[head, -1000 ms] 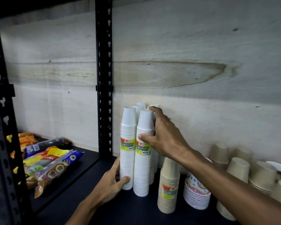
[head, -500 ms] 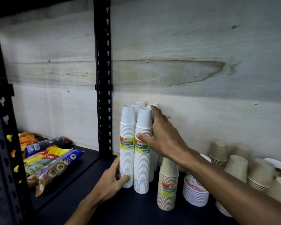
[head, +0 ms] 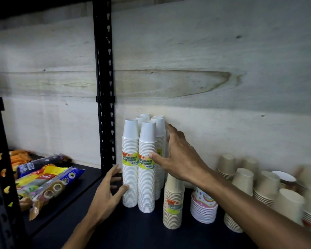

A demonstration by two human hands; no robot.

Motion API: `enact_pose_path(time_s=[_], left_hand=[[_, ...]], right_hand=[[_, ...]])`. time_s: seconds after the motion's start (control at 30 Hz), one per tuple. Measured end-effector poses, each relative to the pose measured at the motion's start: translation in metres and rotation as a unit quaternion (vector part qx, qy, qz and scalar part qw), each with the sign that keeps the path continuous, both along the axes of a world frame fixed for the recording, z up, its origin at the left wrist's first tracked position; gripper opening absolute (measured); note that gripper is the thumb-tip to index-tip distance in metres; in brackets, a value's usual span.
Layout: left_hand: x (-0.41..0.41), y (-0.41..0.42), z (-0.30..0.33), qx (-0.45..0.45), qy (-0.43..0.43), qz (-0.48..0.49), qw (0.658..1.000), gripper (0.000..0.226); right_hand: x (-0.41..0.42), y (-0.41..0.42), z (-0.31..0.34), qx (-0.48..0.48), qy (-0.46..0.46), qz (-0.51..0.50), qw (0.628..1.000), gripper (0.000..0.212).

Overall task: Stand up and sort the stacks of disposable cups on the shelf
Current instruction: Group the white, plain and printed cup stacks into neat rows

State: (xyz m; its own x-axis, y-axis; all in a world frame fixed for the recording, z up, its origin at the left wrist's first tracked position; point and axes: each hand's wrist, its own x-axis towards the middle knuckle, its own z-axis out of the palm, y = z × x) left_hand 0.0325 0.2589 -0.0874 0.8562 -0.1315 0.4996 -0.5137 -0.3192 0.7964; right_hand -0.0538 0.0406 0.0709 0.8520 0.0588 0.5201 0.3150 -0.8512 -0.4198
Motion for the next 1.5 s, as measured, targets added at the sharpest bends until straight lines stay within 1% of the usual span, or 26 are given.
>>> enact_pose_path(time_s=[0.07,0.13,0.2,0.27,0.33,0.5,0.63,0.7,0.77,0.87,1.0,1.1,1.23,1.37,1.5], left_hand=[[-0.009,0.003,0.005,-0.046,-0.034,0.049,0.997,0.077],[-0.023,0.002,0.015,-0.084,-0.075,0.088,0.990,0.067],[-0.040,-0.003,0.027,-0.096,-0.118,0.104,0.983,0.057],[-0.057,-0.013,0.040,-0.086,-0.149,0.094,0.981,0.047],[-0.073,-0.025,0.053,-0.056,-0.175,0.072,0.980,0.040],[-0.093,-0.059,0.079,0.051,-0.221,0.037,0.973,0.037],[-0.090,-0.086,0.092,0.188,-0.214,0.029,0.958,0.051],[-0.088,-0.098,0.098,0.238,-0.208,0.024,0.948,0.057],[-0.085,-0.109,0.104,0.279,-0.204,0.029,0.938,0.059],[-0.080,-0.119,0.107,0.311,-0.181,0.032,0.932,0.058],[-0.075,-0.124,0.107,0.327,-0.147,0.027,0.933,0.050],[-0.074,-0.125,0.113,0.326,-0.133,0.030,0.936,0.048],[-0.075,-0.127,0.134,0.326,-0.157,0.044,0.931,0.048],[-0.073,-0.135,0.164,0.315,-0.175,0.046,0.932,0.047],[-0.068,-0.147,0.194,0.308,-0.191,0.045,0.931,0.046]], right_hand=[[-0.007,-0.010,0.002,-0.006,0.002,-0.007,1.000,0.094],[-0.014,-0.023,0.003,-0.019,0.002,-0.016,1.000,0.086],[-0.018,-0.038,0.004,-0.041,0.012,-0.033,0.999,0.077],[-0.022,-0.054,0.005,-0.070,0.033,-0.059,0.995,0.070],[-0.027,-0.068,0.005,-0.097,0.058,-0.085,0.990,0.065],[-0.045,-0.099,0.004,-0.163,0.113,-0.151,0.968,0.060],[-0.056,-0.124,0.006,-0.190,0.157,-0.200,0.948,0.061],[-0.058,-0.135,0.006,-0.194,0.184,-0.212,0.940,0.063],[-0.061,-0.144,0.006,-0.199,0.206,-0.214,0.934,0.062],[-0.064,-0.153,0.003,-0.198,0.221,-0.201,0.934,0.057],[-0.067,-0.158,0.001,-0.205,0.204,-0.192,0.938,0.046],[-0.070,-0.160,0.006,-0.197,0.199,-0.183,0.942,0.044],[-0.074,-0.160,0.028,-0.186,0.182,-0.163,0.952,0.045],[-0.077,-0.160,0.062,-0.161,0.130,-0.150,0.967,0.041],[-0.075,-0.160,0.098,-0.088,0.050,-0.147,0.984,0.038]])
